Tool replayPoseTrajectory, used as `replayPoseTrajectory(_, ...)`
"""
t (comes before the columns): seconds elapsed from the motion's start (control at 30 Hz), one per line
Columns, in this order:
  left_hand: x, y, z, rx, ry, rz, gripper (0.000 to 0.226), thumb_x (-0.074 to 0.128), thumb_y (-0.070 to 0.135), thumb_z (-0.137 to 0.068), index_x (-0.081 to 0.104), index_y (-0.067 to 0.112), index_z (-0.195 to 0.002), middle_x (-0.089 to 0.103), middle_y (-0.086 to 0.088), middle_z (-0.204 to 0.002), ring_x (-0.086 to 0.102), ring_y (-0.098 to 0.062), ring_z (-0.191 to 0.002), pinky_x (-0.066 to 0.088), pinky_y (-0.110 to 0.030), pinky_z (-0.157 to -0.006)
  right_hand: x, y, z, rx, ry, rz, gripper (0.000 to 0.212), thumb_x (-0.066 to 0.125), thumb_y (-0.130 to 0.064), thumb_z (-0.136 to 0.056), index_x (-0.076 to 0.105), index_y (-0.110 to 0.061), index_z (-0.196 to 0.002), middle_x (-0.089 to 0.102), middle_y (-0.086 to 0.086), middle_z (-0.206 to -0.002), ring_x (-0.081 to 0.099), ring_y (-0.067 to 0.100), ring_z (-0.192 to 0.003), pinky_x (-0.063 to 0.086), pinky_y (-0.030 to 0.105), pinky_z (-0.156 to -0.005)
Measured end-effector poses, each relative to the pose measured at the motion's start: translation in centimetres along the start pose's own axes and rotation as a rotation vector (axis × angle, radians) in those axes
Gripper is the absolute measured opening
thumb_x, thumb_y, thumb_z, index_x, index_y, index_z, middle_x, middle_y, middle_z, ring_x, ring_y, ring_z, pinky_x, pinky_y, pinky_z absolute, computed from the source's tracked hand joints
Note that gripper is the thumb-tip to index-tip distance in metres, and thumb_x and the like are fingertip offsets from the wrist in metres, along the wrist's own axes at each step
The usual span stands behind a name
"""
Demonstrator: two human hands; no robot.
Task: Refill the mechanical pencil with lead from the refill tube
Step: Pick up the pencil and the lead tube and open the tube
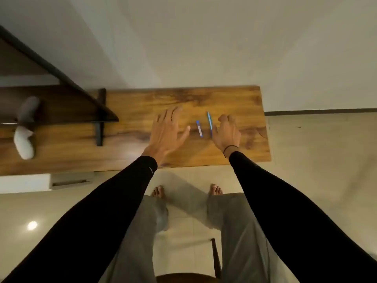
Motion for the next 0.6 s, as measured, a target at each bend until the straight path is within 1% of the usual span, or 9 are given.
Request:
replayPoseTrajectory(0.07,3.1,-0.9,-0.6,-0.042,0.023,0.060,0.054,0.058,0.039,-0.100,0.055,0.011,-0.147,0.067,-0.012,-0.136,0.065,-0.034,-0.119,0.052,-0.048,-0.097,2.6,1.4,-1.4,0.088,0.035,-0.070,0.032,0.065,-0.027,-0.098,0.059,-0.007,-0.122,0.059,0.013,-0.125,0.060,0.036,-0.113,0.045,0.038,-0.071)
replayPoseTrajectory(0.13,5.6,-1.5,-0.9,-0.065,0.074,0.118,0.041,0.060,0.031,-0.101,0.063,0.011,-0.136,0.071,-0.012,-0.124,0.068,-0.033,-0.112,0.056,-0.048,-0.090,4.7,2.2,-2.7,0.117,0.059,-0.081,0.036,0.067,-0.034,-0.097,0.058,-0.007,-0.120,0.059,0.013,-0.122,0.062,0.037,-0.108,0.048,0.040,-0.071)
replayPoseTrajectory(0.2,7.6,-1.9,-1.0,-0.080,0.163,0.201,0.029,0.063,0.026,-0.100,0.068,0.011,-0.124,0.073,-0.009,-0.110,0.070,-0.030,-0.100,0.057,-0.043,-0.080,6.2,2.6,-3.6,0.078,0.090,-0.069,0.038,0.067,-0.039,-0.097,0.058,-0.008,-0.117,0.061,0.013,-0.118,0.064,0.037,-0.102,0.049,0.041,-0.070)
replayPoseTrajectory(0.27,9.5,-2.4,-1.3,-0.082,0.208,0.260,0.020,0.064,0.026,-0.100,0.071,0.012,-0.112,0.075,-0.006,-0.098,0.071,-0.027,-0.087,0.059,-0.043,-0.074,7.1,2.7,-4.6,0.023,0.107,-0.038,0.033,0.068,-0.037,-0.097,0.058,-0.010,-0.113,0.064,0.013,-0.114,0.066,0.038,-0.098,0.046,0.039,-0.068)
replayPoseTrajectory(0.33,11.5,-2.5,-1.8,-0.058,0.206,0.324,0.017,0.064,0.027,-0.100,0.073,0.013,-0.100,0.077,-0.003,-0.090,0.070,-0.024,-0.078,0.060,-0.045,-0.069,7.8,2.9,-5.7,0.016,0.099,-0.032,0.026,0.069,-0.032,-0.097,0.061,-0.010,-0.109,0.068,0.012,-0.104,0.068,0.037,-0.094,0.042,0.036,-0.067)
replayPoseTrajectory(0.4,12.3,-2.3,-2.5,-0.022,0.199,0.400,0.018,0.065,0.028,-0.101,0.076,0.014,-0.094,0.076,0.001,-0.082,0.069,-0.019,-0.070,0.060,-0.041,-0.066,7.8,2.5,-6.6,0.017,0.084,-0.071,0.019,0.071,-0.028,-0.095,0.067,-0.010,-0.101,0.067,0.007,-0.091,0.068,0.033,-0.090,0.039,0.034,-0.067)
replayPoseTrajectory(0.47,12.9,-2.7,-3.4,-0.025,0.232,0.491,0.017,0.067,0.028,-0.100,0.076,0.018,-0.091,0.070,0.010,-0.076,0.065,-0.005,-0.065,0.058,-0.031,-0.064,7.9,2.3,-7.0,0.011,0.084,-0.161,0.016,0.073,-0.025,-0.092,0.071,-0.009,-0.093,0.067,0.004,-0.082,0.070,0.029,-0.084,0.044,0.034,-0.065)
replayPoseTrajectory(0.53,12.9,-2.6,-3.9,-0.026,0.252,0.585,0.012,0.068,0.028,-0.101,0.074,0.025,-0.090,0.066,0.019,-0.075,0.063,0.004,-0.067,0.052,-0.019,-0.065,7.8,2.1,-6.7,0.000,0.110,-0.318,0.014,0.075,-0.022,-0.089,0.071,-0.009,-0.084,0.072,0.006,-0.076,0.072,0.025,-0.077,0.057,0.041,-0.067)
replayPoseTrajectory(0.6,13.1,-1.9,-3.9,-0.008,0.238,0.653,0.012,0.067,0.028,-0.103,0.071,0.029,-0.091,0.071,0.014,-0.079,0.068,0.001,-0.072,0.056,-0.023,-0.068,8.1,1.8,-5.9,-0.013,0.125,-0.495,0.013,0.075,-0.019,-0.089,0.070,-0.011,-0.081,0.076,0.010,-0.075,0.076,0.026,-0.072,0.064,0.047,-0.071)
Point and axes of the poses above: each hand's wrist, its own z-axis away from the middle knuckle, its own x-axis out of the palm, y = z × x, the point moved 5 cm from there along -z, towards the middle knuckle
